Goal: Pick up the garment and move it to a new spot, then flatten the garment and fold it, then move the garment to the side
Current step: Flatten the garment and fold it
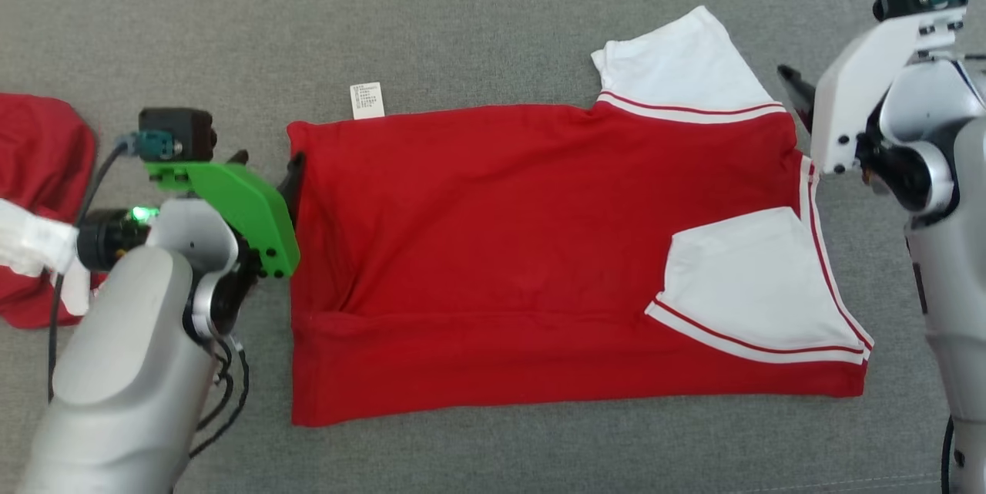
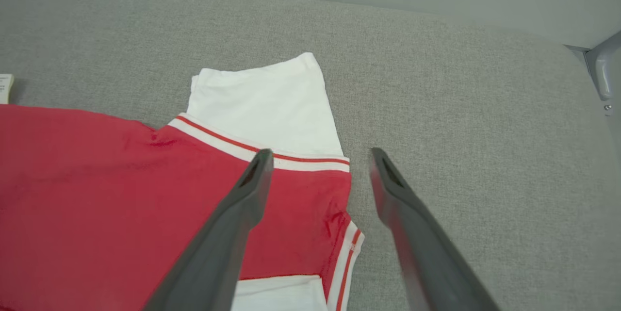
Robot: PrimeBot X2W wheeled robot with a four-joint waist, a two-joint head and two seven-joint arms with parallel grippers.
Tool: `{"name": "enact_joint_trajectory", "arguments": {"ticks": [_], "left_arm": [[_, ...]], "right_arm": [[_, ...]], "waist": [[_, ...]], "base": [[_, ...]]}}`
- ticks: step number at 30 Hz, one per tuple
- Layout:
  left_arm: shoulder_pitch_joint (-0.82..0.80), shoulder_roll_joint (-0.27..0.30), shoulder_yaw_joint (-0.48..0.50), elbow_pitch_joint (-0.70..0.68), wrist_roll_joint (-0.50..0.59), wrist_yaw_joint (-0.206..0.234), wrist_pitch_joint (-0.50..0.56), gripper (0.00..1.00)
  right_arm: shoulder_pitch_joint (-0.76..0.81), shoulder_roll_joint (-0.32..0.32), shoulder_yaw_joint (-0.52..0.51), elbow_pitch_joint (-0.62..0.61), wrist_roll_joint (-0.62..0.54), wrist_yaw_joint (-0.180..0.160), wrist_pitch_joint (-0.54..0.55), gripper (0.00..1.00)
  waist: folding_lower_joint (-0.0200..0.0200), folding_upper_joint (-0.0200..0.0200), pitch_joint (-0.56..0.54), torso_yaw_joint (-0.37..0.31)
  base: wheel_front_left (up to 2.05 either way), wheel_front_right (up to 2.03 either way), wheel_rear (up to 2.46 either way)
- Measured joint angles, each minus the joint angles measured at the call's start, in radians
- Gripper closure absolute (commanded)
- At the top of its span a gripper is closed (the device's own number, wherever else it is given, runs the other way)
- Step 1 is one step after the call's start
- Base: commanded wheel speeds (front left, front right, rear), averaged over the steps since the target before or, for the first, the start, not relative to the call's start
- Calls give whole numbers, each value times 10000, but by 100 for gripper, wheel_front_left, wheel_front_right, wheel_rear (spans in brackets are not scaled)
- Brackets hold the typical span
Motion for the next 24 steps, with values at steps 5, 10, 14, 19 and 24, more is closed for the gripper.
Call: {"name": "enact_joint_trajectory", "arguments": {"ticks": [5, 10, 14, 19, 24], "left_arm": [[-1334, -15, -192, 988, 215, -140, 236, 0], [-2190, -174, -385, 1605, 345, -339, 313, 0], [-2485, -299, -560, 2056, 433, -428, 416, 0], [-2728, -385, -738, 2364, 564, -328, 593, 0], [-2782, -443, -861, 2378, 652, -259, 416, 60]], "right_arm": [[-1331, 58, 644, 798, 23, 0, -305, 0], [-1979, 44, 988, 1333, 84, 2, -568, 0], [-2232, -115, 1112, 1588, 136, 2, -717, 0], [-2436, -368, 1179, 1749, 163, 2, -788, 0], [-2601, -658, 1231, 1762, 148, 2, -696, 0]], "waist": [[0, 0, 610, -22], [0, 0, 1168, -64], [1, 0, 1548, -66], [1, 0, 1844, 20], [1, 0, 1980, 176]], "base": [[0, 0, 0], [0, 0, 0], [0, 0, 0], [0, 0, 0], [0, 0, 0]]}}
